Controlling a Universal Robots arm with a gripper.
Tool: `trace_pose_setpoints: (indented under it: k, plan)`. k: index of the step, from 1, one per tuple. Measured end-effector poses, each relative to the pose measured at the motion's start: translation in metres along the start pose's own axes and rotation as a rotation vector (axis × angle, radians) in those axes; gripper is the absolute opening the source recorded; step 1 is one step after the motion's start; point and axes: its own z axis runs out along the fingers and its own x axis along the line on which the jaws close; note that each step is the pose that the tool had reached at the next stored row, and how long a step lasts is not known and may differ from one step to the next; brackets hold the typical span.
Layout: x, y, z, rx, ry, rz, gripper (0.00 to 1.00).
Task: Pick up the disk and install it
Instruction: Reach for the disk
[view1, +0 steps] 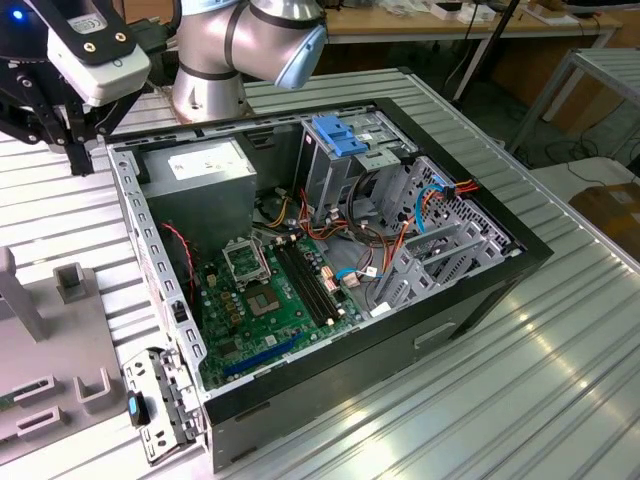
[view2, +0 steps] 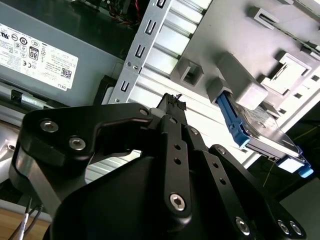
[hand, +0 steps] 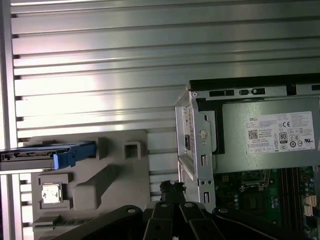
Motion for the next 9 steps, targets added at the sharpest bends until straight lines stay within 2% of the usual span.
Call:
trace_pose_setpoints:
  k: [9]
  plan:
    - [0.0087,-0.0006,-0.0003,0.0001,0.0001,0.0,0.11]
